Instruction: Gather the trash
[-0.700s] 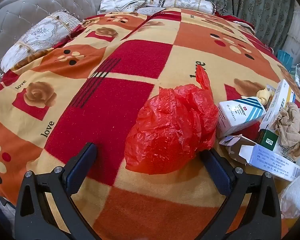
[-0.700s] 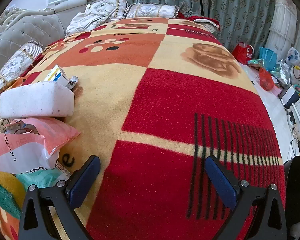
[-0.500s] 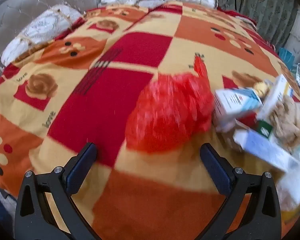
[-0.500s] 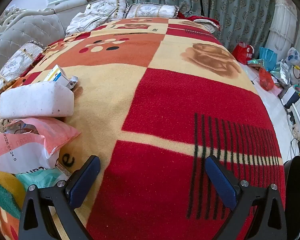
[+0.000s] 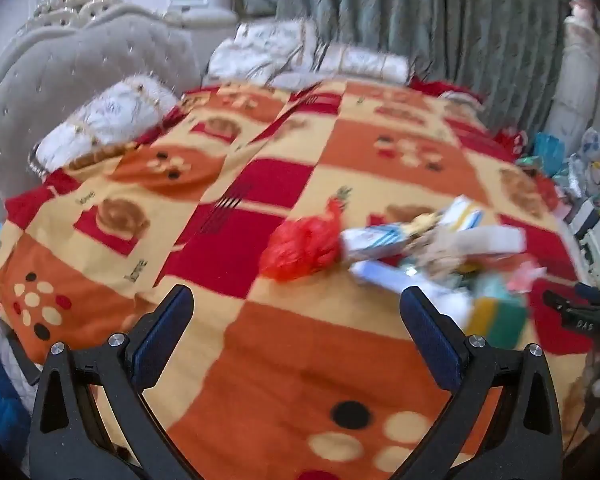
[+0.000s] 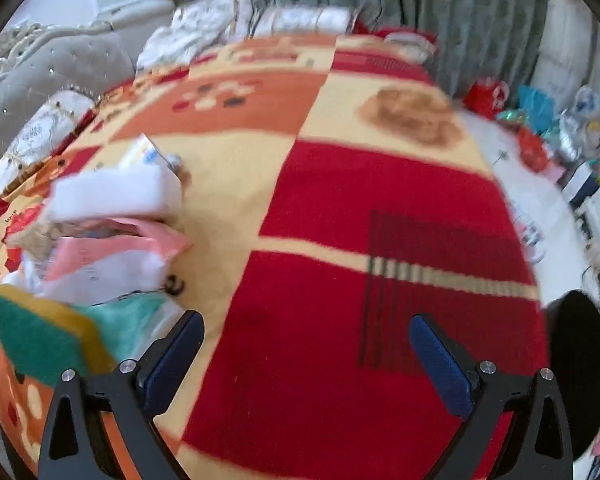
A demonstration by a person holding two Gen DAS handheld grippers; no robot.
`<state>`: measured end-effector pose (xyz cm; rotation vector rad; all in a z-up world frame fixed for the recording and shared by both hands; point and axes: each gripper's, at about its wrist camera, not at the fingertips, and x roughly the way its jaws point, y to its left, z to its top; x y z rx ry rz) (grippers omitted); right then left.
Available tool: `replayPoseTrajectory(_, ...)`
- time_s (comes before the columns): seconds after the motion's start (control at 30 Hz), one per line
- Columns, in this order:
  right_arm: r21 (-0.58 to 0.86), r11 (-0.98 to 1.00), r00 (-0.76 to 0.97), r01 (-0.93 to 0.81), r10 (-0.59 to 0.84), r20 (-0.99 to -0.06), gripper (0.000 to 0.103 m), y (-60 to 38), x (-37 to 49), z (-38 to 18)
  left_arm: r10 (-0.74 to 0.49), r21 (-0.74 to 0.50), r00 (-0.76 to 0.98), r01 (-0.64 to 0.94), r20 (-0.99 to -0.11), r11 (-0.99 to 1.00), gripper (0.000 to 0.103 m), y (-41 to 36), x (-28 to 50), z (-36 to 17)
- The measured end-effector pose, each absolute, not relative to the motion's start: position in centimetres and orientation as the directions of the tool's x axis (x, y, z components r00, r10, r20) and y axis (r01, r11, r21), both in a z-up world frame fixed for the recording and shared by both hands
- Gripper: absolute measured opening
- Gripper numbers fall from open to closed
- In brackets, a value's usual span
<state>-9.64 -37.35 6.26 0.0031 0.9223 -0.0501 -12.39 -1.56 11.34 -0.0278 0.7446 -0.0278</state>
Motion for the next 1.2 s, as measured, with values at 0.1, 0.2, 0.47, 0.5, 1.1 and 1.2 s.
replayPoseTrajectory(0.1,-0.044,0.999,0.685,0.006,-0.037,-0.728,0.102,-35.9,-12.5,10.2,-0.068,-0.051,0.768,0.047,-0.637,0.998,0.103,-3.0,-13.8,13.2)
replayPoseTrajectory(0.2,-0.034,0.999,0.734,-0.013,-0.014,-0.679,0.102,-34.5,-14.5,13.0,-0.096,-0.069,0.794,0.069,-0.6,0.995,0.103,-4.7,-15.3,14.7)
replayPoseTrajectory(0.47,-0.035,0.998,0.816,-0.053,0.023,-0.577,0.103,-31.1,-17.3,17.5,-0.129,-0.072,0.842,0.108,-0.524,0.992,0.103,-6.8,-17.6,17.6)
replayPoseTrajectory(0.5,-0.036,0.998,0.82,-0.054,0.024,-0.571,0.103,-30.8,-17.2,17.8,-0.126,-0.069,0.846,0.106,-0.518,0.992,0.103,-6.9,-17.9,17.6)
replayPoseTrajectory(1.1,-0.01,0.997,0.845,-0.08,0.063,-0.53,0.103,-30.1,-17.4,18.8,-0.102,-0.066,0.875,0.08,-0.474,0.995,0.103,-6.8,-18.6,18.4)
replayPoseTrajectory(1.2,-0.006,0.996,0.841,-0.084,0.068,-0.537,0.103,-30.1,-17.2,18.7,-0.103,-0.074,0.874,0.077,-0.474,0.994,0.103,-6.8,-18.5,18.5)
